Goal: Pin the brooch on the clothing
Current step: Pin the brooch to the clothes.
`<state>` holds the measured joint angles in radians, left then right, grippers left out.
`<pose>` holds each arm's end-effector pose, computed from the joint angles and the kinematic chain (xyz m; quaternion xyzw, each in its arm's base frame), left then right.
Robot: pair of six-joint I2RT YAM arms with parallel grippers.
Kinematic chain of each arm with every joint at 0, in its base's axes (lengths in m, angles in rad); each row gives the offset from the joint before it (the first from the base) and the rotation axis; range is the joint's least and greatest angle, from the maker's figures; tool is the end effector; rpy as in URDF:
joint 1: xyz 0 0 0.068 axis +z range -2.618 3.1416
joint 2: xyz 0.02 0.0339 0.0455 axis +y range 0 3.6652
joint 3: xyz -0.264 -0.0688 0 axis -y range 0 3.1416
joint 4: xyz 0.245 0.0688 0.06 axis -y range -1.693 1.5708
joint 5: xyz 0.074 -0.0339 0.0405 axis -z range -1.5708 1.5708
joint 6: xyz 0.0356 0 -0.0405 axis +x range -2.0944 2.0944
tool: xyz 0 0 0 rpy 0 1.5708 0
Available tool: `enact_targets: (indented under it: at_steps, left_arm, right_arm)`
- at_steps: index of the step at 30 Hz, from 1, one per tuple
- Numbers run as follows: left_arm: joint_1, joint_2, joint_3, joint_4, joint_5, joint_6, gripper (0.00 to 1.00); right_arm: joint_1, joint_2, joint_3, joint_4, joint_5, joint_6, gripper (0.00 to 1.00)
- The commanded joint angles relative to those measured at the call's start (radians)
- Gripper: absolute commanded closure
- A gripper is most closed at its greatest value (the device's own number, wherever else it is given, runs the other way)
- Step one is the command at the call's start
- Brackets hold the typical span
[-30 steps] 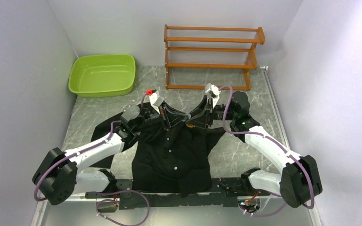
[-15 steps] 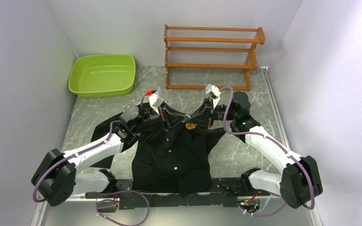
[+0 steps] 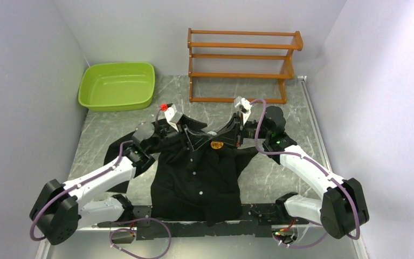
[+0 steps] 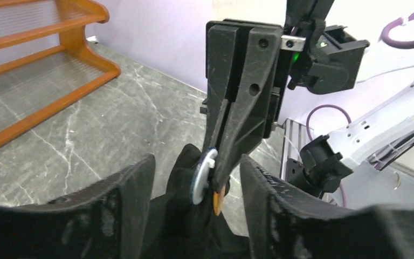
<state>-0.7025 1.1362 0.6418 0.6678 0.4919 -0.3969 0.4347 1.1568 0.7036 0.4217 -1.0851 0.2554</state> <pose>0.1851 -0.1787 0.3077 0.2792 0.5882 -0.5215 0.5514 0.2143 0.1342 0.2990 -0.4129 0.5804 0.5505 0.4354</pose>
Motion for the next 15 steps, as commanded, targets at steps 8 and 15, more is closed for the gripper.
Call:
enact_targets:
  at_steps: [8,15]
  left_arm:
    - [-0.003,-0.171,-0.065,-0.15,0.027,0.161,0.34]
    - [0.003,-0.114,-0.05,-0.153,0.051,0.227,0.36]
  right_arm:
    - [0.002,-0.018,-0.004,0.086,-0.003,0.015,1.0]
    - [0.001,-0.024,0.0,0.071,-0.018,0.007,1.0]
